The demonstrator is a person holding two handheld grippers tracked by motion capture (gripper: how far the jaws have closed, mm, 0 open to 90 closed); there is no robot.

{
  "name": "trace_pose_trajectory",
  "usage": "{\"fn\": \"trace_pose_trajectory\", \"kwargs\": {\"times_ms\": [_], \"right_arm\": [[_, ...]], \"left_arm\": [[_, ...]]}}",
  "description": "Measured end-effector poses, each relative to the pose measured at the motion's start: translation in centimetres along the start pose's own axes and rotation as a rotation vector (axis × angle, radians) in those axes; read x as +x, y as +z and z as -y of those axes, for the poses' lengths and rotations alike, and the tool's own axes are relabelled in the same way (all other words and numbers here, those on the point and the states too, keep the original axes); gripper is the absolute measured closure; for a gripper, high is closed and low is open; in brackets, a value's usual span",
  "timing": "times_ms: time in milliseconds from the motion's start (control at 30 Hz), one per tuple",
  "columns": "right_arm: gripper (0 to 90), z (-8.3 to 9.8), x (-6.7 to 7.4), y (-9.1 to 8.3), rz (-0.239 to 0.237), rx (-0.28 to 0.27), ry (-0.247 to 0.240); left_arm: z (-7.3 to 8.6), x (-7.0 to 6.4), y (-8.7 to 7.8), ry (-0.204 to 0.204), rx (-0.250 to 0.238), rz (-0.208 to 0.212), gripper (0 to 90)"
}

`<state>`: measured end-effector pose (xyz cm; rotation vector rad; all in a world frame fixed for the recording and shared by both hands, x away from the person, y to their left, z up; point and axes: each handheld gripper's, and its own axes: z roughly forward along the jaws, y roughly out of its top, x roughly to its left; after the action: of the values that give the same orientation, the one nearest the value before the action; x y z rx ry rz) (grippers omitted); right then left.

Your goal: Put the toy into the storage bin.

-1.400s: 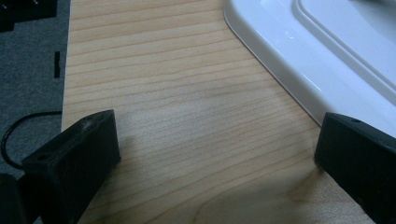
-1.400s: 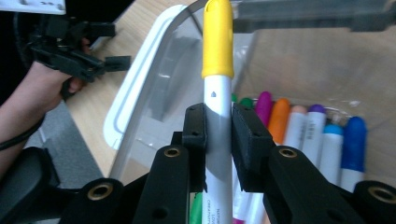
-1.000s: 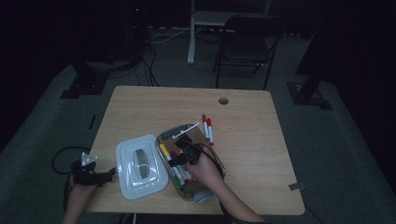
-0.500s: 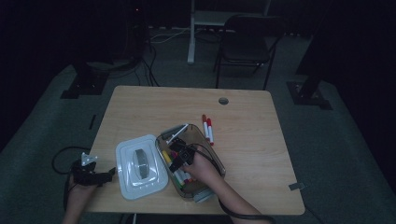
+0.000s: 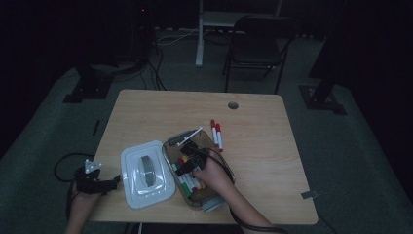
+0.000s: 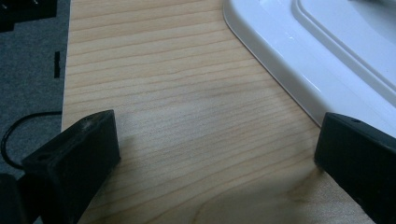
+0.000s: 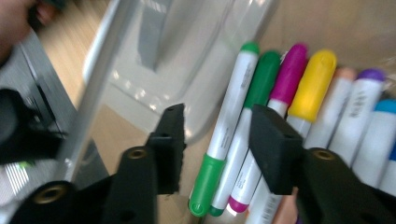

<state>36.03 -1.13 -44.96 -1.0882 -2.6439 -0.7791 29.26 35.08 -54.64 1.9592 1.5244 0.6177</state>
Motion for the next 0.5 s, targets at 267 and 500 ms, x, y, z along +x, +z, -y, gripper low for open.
{"fn": "trace_pose_trajectory", "kwargs": {"times_ms": [267,500], "right_arm": [[48.3,1.0,-0.9,-6.3,0.038,-0.200,-0.010],[48.3,2.0,-3.0,-10.4,0.122,-0.323,0.034]], "left_arm": [[0.0,0.0,0.0,0.002,-0.001,0.000,0.5],[0.0,0.0,0.0,0.002,0.000,0.000,0.5]]}}
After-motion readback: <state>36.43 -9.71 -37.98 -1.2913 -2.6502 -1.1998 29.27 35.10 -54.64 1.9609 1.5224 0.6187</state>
